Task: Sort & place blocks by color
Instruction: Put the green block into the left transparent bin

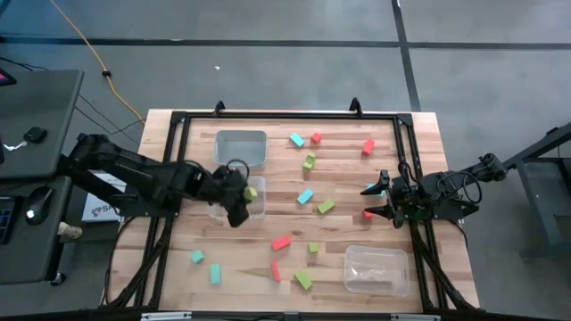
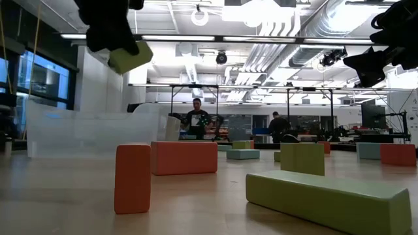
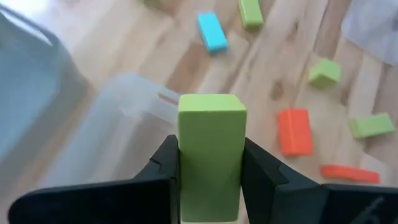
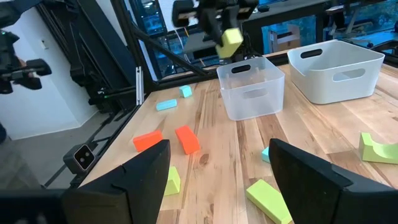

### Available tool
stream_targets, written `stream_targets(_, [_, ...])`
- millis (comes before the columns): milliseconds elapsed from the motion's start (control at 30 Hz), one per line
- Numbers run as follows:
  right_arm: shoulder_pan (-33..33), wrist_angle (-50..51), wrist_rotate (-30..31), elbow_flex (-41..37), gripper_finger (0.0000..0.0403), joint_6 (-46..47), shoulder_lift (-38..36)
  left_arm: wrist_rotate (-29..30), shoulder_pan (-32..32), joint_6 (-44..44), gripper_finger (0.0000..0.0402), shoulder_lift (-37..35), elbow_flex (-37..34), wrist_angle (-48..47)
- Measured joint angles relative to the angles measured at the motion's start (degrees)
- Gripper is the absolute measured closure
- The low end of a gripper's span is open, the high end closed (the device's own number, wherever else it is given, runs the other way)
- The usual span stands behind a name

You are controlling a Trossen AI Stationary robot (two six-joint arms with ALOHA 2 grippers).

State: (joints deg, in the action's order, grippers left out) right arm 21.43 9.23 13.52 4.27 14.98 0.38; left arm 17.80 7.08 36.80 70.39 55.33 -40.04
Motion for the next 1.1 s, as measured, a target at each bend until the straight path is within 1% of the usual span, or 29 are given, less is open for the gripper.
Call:
stream_targets(100, [-0.02,0.0,0.0,0.01,0.0139,0.0,0.0,-0.65,-2.86,-4.08,0.033,-0.83,0.0,-0.62])
stream_targets(200, [0.0,0.0,0.0,0.0,0.0139,0.0,0.0,-3.85,-5.35,-7.4,0.0329,-0.79,0.0,-1.63])
stream_targets(267, [0.0,0.0,0.0,0.01,0.0139,-0.02,0.0,-5.45,-6.34,-9.53,0.0329,0.41,0.02,-2.14])
stream_targets(367, [-0.02,0.0,0.0,0.01,0.0139,0.0,0.0,-5.99,-7.2,-11.95,0.0329,2.1,-0.24,-4.05])
stream_targets(600, [-0.01,0.0,-0.01,0.0,0.0139,0.0,0.01,-10.98,-7.43,-12.58,0.0328,6.79,-2.48,-4.46])
stream_targets(767, [0.0,0.0,0.0,0.0,0.0139,0.0,-0.02,-11.53,-7.38,-12.53,0.0328,10.51,-3.21,-6.53])
stream_targets(1100, [0.0,0.0,0.0,-0.01,0.0139,0.0,0.39,-11.49,-7.32,-13.66,0.0327,17.47,-3.21,-5.86])
